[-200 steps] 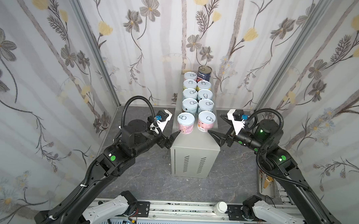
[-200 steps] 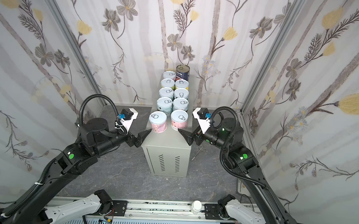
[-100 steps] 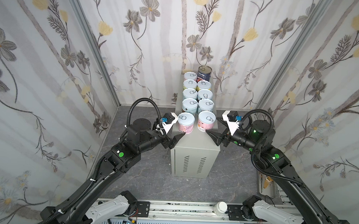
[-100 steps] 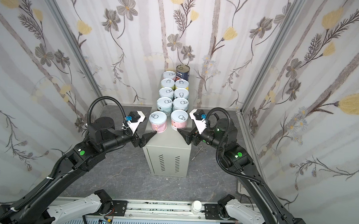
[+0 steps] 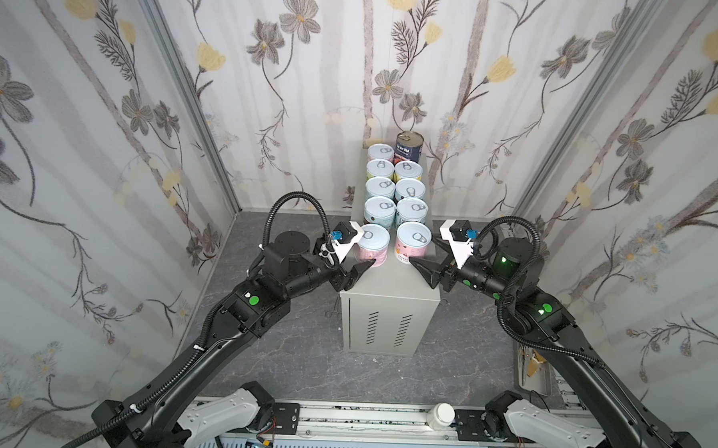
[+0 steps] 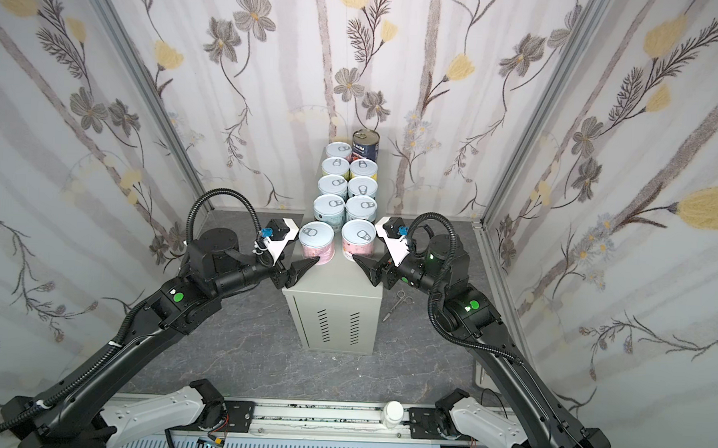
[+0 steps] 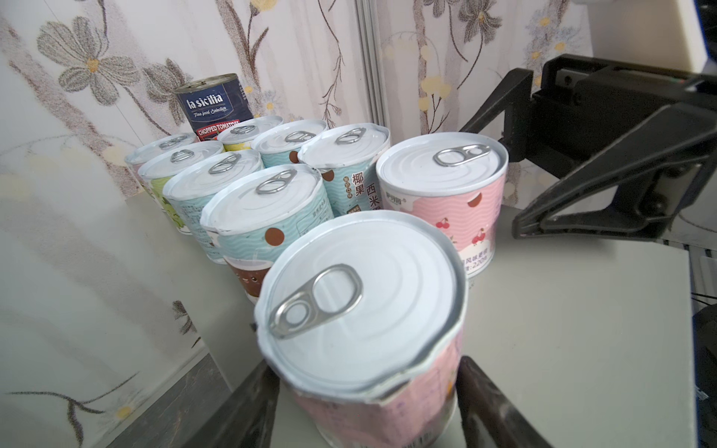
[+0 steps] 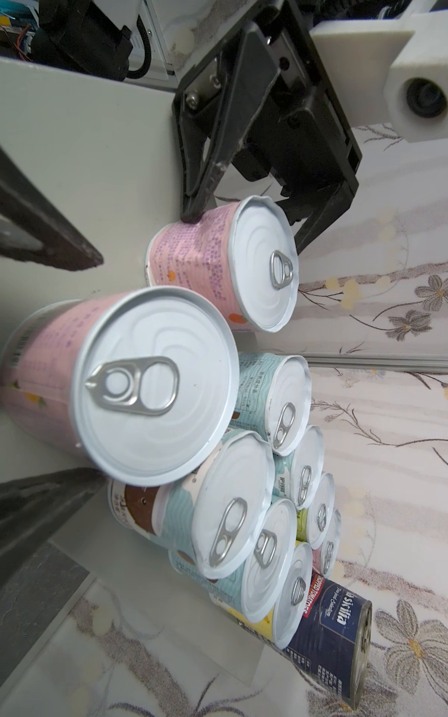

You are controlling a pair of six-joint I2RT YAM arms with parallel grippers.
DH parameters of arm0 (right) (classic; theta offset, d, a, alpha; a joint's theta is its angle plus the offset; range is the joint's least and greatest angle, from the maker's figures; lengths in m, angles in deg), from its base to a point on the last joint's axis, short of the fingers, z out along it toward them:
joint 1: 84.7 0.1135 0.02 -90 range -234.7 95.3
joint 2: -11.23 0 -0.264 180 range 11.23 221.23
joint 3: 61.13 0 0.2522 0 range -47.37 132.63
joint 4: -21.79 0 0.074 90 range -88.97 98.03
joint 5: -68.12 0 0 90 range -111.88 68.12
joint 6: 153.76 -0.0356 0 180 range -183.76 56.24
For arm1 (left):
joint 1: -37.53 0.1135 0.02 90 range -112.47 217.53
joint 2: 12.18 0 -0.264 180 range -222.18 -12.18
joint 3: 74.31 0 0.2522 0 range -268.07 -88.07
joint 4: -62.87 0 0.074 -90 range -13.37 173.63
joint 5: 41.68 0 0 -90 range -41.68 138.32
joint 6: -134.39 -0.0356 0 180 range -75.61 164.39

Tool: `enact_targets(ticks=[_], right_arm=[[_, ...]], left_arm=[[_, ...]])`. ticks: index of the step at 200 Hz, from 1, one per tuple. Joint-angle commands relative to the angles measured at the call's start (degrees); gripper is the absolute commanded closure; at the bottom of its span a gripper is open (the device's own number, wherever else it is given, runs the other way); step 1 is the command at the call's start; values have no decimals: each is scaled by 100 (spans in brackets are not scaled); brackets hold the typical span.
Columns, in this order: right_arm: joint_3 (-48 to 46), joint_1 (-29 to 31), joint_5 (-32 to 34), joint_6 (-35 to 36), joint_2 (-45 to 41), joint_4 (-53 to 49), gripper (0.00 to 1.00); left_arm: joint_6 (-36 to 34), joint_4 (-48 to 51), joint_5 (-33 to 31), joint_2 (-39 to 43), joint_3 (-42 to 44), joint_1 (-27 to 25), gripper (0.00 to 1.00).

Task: Place and organize the canned foods onto the counter
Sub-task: 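Bring both grippers to the two front pink cans from either side, then push the two front pink cans together with both grippers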

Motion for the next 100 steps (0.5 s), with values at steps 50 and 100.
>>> enact_targets(ticks=[50,100], right_arm=[[63,9,-123,180,81,229,24],[27,7,-119,194,92,258,27]], left_arm=[[-65,-293,171,-148,-151,37,34],[-47,-328,292,-189,-191,34,35]])
